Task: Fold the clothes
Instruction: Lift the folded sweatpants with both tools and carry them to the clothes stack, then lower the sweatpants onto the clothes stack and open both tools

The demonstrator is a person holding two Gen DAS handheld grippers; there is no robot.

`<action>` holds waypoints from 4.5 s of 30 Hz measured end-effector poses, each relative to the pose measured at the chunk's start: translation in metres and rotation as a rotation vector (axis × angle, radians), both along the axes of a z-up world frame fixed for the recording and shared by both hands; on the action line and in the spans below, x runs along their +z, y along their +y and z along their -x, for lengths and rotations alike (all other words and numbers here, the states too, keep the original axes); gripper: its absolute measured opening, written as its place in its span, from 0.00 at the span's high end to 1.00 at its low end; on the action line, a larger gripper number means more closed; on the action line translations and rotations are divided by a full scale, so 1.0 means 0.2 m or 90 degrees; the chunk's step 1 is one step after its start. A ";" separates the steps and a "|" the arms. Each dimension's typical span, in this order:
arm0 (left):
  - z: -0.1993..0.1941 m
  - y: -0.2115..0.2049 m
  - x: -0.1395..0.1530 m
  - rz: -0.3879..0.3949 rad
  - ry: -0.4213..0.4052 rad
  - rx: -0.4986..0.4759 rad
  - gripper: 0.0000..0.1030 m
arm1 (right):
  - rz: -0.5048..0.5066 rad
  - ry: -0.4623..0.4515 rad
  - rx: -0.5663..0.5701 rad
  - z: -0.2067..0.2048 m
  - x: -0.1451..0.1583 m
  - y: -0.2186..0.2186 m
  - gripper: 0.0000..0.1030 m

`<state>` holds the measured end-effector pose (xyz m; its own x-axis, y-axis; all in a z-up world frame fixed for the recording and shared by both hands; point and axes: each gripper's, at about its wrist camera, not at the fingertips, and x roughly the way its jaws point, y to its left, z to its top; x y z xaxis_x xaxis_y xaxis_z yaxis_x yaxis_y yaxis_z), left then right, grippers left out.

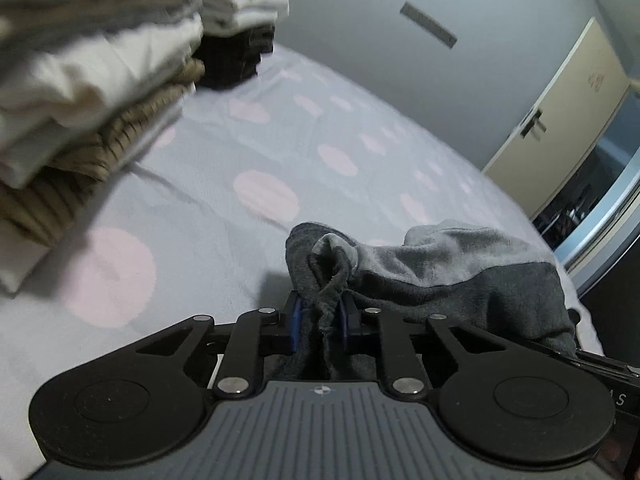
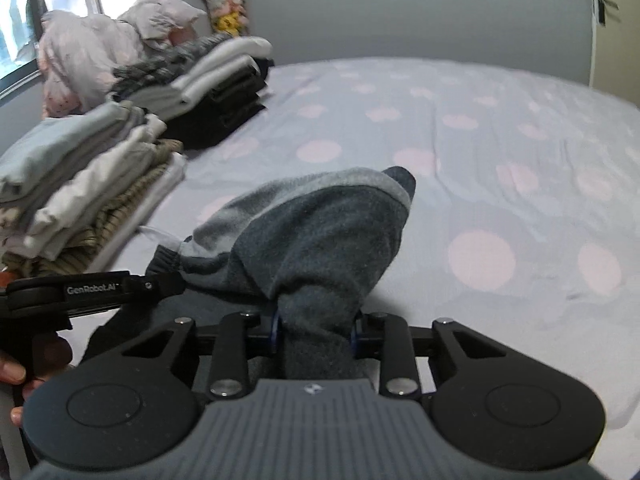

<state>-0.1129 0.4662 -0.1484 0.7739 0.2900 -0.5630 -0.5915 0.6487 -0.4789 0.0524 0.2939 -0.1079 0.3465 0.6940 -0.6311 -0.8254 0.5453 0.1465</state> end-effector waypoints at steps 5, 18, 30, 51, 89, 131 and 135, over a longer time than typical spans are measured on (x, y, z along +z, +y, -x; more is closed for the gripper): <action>0.19 -0.08 0.16 -0.035 -0.057 0.029 0.81 | -0.032 -0.026 0.027 0.14 0.14 -0.07 0.70; 0.69 0.05 0.93 -0.204 -0.133 0.142 0.81 | -0.166 -0.056 0.166 0.47 0.74 0.12 0.70; 0.87 0.50 1.50 -0.357 -0.025 0.225 0.81 | -0.271 0.002 0.285 0.63 1.11 0.75 0.70; 0.51 1.36 0.90 -0.236 0.157 0.172 0.81 | -0.088 0.132 0.291 0.27 0.56 1.67 0.64; 0.48 1.61 0.72 -0.158 0.208 0.173 0.76 | -0.055 0.067 0.288 0.00 0.36 2.00 0.79; 0.81 0.78 1.21 -0.323 0.257 0.157 0.53 | -0.057 -0.072 0.336 0.48 0.73 1.34 0.37; 0.86 0.59 1.35 -0.355 0.232 0.184 0.47 | -0.127 -0.095 0.309 0.53 0.85 1.16 0.21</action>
